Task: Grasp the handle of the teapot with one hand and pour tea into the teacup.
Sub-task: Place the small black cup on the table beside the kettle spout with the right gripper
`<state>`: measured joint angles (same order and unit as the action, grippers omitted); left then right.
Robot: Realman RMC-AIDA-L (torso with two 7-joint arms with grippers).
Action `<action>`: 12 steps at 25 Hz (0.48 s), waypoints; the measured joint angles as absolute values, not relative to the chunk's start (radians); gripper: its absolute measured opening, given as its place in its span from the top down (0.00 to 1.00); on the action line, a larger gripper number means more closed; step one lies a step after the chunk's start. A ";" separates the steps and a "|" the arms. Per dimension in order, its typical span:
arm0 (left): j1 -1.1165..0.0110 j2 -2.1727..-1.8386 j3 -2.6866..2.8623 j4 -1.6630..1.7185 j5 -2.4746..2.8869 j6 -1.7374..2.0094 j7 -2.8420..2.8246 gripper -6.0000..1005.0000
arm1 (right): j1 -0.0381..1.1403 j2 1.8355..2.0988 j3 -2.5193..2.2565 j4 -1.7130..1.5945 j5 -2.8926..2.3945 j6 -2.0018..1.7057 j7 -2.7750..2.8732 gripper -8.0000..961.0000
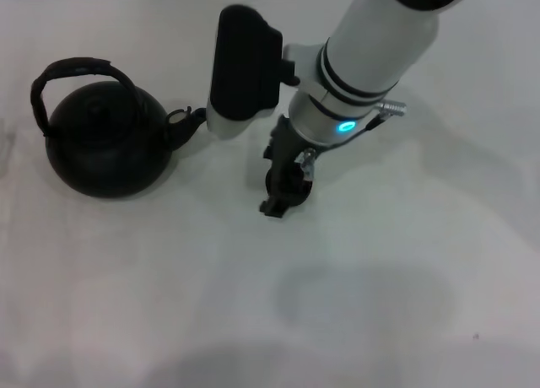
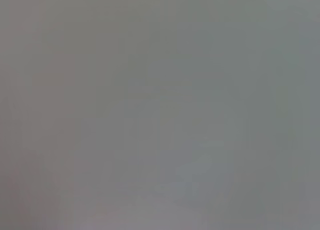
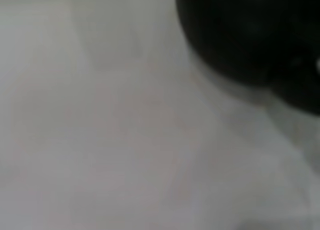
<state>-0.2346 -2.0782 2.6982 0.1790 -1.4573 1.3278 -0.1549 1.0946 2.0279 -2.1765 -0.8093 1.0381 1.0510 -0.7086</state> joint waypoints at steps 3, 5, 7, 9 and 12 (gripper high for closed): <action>-0.233 -2.077 2.698 0.178 -1.457 1.330 -0.155 0.13 | 1.055 2.027 -2.098 -0.833 1.034 1.051 -0.743 0.11; -0.231 -2.077 2.698 0.177 -1.458 1.336 -0.155 0.13 | 1.026 2.024 -2.045 -0.854 1.032 1.055 -0.764 0.11; -0.231 -2.077 2.698 0.176 -1.459 1.343 -0.155 0.13 | 0.982 2.020 -1.984 -0.883 1.016 1.059 -0.781 0.11; -0.231 -2.077 2.697 0.176 -1.465 1.350 -0.155 0.13 | 0.950 2.019 -1.936 -0.902 1.004 1.064 -0.795 0.11; -0.229 -2.077 2.697 0.176 -1.485 1.363 -0.155 0.13 | 0.870 2.019 -1.799 -0.936 1.004 1.069 -0.856 0.11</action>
<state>-0.2294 -2.0770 2.6970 0.1756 -1.4854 1.3630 -0.1549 0.8701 2.0192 -1.7986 -0.9360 1.0039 1.0692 -0.8563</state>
